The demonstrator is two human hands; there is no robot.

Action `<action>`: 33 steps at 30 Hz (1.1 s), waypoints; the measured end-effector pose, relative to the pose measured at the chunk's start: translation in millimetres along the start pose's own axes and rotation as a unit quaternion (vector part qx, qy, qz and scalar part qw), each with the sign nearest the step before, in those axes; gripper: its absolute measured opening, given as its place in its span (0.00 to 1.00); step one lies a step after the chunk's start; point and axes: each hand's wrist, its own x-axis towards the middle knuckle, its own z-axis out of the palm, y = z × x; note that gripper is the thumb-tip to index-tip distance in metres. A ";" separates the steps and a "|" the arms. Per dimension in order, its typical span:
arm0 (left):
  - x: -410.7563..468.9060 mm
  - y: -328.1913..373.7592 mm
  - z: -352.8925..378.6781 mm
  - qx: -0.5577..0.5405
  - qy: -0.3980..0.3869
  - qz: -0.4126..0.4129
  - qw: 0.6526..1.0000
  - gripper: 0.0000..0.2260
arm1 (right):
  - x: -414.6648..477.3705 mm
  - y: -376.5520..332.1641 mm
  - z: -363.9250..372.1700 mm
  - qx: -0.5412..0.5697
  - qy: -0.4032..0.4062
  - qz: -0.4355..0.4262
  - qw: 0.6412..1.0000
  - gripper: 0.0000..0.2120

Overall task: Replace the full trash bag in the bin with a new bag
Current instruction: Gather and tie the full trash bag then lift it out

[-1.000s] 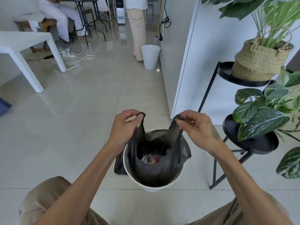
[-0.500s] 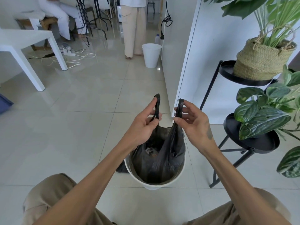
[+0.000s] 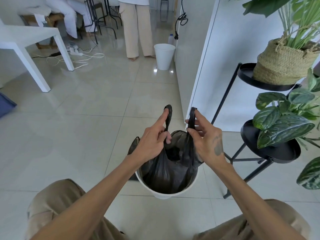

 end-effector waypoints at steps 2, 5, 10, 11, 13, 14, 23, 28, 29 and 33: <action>-5.1 -3.5 6.0 -0.004 0.003 -0.004 1.000 0.32 | -6.6 2.2 0.7 -0.017 -0.008 -0.010 1.000 0.26; -5.6 -6.3 8.9 -0.006 0.020 -0.012 1.000 0.26 | -7.6 0.7 -1.1 0.010 -0.014 0.018 1.000 0.21; -0.5 -7.7 6.2 -0.018 -0.004 -0.041 0.999 0.15 | -17.8 5.3 -4.7 0.022 -0.057 0.027 0.998 0.14; 1.4 -6.0 5.1 -0.007 -0.026 -0.044 0.999 0.11 | -18.9 6.6 -5.3 0.013 -0.064 0.008 0.998 0.12; 3.1 -4.4 4.5 -0.008 -0.053 -0.047 0.997 0.08 | -19.0 8.0 -6.5 -0.029 -0.056 -0.076 0.995 0.10; 4.1 -3.1 4.7 -0.009 -0.054 -0.044 0.997 0.09 | -16.9 7.5 -7.1 -0.049 -0.049 -0.124 0.990 0.10; 6.9 7.3 5.3 0.008 -0.121 -0.009 0.993 0.36 | 15.6 21.1 -10.3 -0.248 -0.108 -0.336 0.902 0.03; -3.7 11.5 4.1 -0.134 -0.071 -0.058 0.987 0.15 | 1.7 32.2 -3.2 -0.150 -0.058 -0.138 0.977 0.10; -7.3 11.8 5.5 -0.129 -0.060 -0.045 0.989 0.10 | -2.1 32.2 -0.6 -0.116 -0.047 -0.103 0.987 0.10; -17.4 -12.9 17.9 0.151 -0.048 0.086 0.984 0.16 | -9.6 28.0 5.9 -0.029 -0.024 -0.028 0.999 0.11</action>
